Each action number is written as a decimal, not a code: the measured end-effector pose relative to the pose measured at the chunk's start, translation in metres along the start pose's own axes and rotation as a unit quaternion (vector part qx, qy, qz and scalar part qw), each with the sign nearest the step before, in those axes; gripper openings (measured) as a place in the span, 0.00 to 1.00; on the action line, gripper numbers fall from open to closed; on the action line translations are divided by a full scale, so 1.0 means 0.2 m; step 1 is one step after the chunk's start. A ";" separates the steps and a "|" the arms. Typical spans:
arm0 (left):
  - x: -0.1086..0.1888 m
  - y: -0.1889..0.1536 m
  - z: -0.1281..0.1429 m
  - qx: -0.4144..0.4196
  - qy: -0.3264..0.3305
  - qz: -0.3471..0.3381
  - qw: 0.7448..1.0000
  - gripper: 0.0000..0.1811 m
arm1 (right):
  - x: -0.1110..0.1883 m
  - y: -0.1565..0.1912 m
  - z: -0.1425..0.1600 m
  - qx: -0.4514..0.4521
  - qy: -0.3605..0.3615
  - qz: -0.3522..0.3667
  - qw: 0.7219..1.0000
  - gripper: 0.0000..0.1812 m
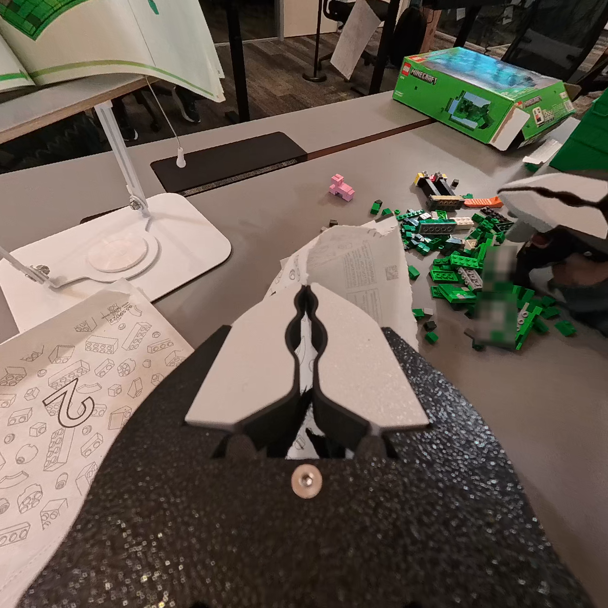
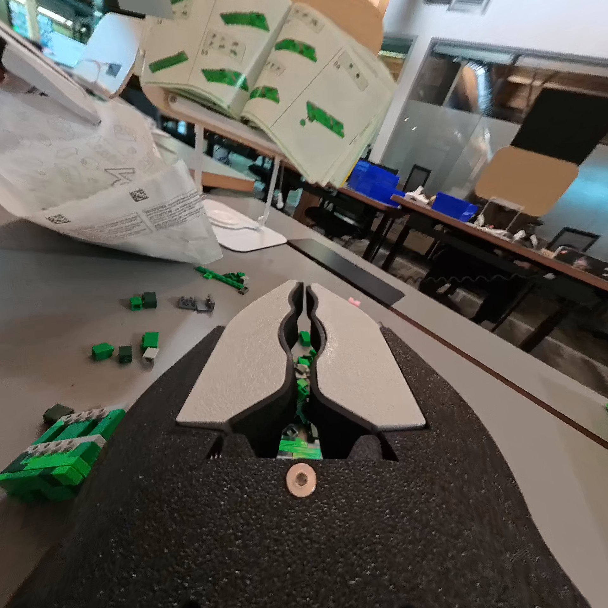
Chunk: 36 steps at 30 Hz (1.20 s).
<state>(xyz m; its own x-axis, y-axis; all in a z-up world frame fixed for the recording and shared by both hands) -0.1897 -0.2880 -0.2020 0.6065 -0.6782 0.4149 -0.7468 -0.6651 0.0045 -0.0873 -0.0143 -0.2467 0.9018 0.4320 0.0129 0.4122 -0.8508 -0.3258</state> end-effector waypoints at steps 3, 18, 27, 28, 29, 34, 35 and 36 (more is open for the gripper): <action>0.00 0.00 0.00 0.000 0.001 0.001 1.000 0.00 | -0.08 0.01 -0.02 -0.019 0.046 -0.080 0.996 0.03; 0.01 -0.01 0.00 0.000 -0.002 0.015 1.000 0.00 | -0.59 0.15 0.22 0.035 0.418 -0.470 0.777 0.07; 0.01 0.00 0.00 0.009 -0.005 0.028 1.000 0.00 | -0.61 0.03 0.31 0.029 0.475 -0.433 0.766 0.07; 0.01 0.00 0.00 0.010 -0.005 0.029 1.000 0.00 | -0.62 0.03 0.31 0.036 0.473 -0.430 0.768 0.08; 0.01 0.00 0.00 0.010 -0.005 0.029 1.000 0.00 | -0.63 0.02 0.31 0.046 0.471 -0.430 0.769 0.09; 0.01 0.00 0.00 0.007 -0.004 0.030 1.000 0.00 | -0.67 0.02 0.31 0.077 0.463 -0.441 0.765 0.12; 0.01 0.00 0.00 0.007 -0.004 0.030 1.000 0.00 | -0.68 0.03 0.31 0.076 0.464 -0.443 0.763 0.11; 0.01 0.00 0.00 0.007 -0.004 0.030 1.000 0.00 | -0.68 0.03 0.31 0.070 0.465 -0.446 0.762 0.09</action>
<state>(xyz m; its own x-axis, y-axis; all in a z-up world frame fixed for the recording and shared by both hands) -0.1875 -0.2896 -0.2013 0.5633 -0.7192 0.4068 -0.7776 -0.6278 -0.0333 -0.2152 -0.0596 -0.3089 0.0002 0.3651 0.9310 0.9556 -0.2744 0.1074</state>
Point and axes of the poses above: each gripper's, where its closed fingertips meet, x back along the fingers, z out of its underside, y = z × x across the jaws, the point moved 5 cm from there along x, back along the fingers, and after that the axes turned 9 degrees about -z, right-handed, at the moved point
